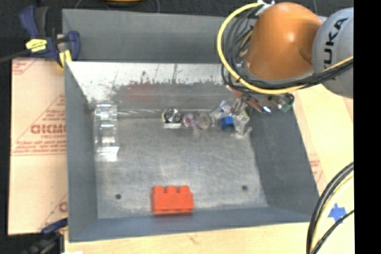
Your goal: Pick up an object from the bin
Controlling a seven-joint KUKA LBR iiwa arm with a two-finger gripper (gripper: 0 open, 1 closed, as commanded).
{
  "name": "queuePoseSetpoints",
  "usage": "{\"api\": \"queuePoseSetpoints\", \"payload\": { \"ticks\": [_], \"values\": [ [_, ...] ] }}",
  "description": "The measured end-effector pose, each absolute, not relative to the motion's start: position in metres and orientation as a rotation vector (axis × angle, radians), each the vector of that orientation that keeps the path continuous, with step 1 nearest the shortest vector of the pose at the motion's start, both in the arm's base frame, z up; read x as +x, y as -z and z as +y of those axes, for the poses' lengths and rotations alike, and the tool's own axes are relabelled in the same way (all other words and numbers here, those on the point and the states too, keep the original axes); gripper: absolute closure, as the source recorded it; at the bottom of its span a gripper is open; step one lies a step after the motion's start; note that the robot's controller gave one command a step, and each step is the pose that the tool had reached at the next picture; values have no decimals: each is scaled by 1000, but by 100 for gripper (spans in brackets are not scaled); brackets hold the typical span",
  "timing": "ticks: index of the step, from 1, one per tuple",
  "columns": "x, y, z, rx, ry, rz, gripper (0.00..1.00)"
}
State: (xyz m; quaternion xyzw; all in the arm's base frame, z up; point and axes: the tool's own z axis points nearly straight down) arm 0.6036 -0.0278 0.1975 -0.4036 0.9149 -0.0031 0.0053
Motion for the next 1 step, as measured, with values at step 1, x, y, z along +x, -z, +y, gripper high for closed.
{"api": "queuePoseSetpoints", "payload": {
  "ticks": [1],
  "values": [
    [628,-241,-26,-1668,8,2652,100]
  ]
}}
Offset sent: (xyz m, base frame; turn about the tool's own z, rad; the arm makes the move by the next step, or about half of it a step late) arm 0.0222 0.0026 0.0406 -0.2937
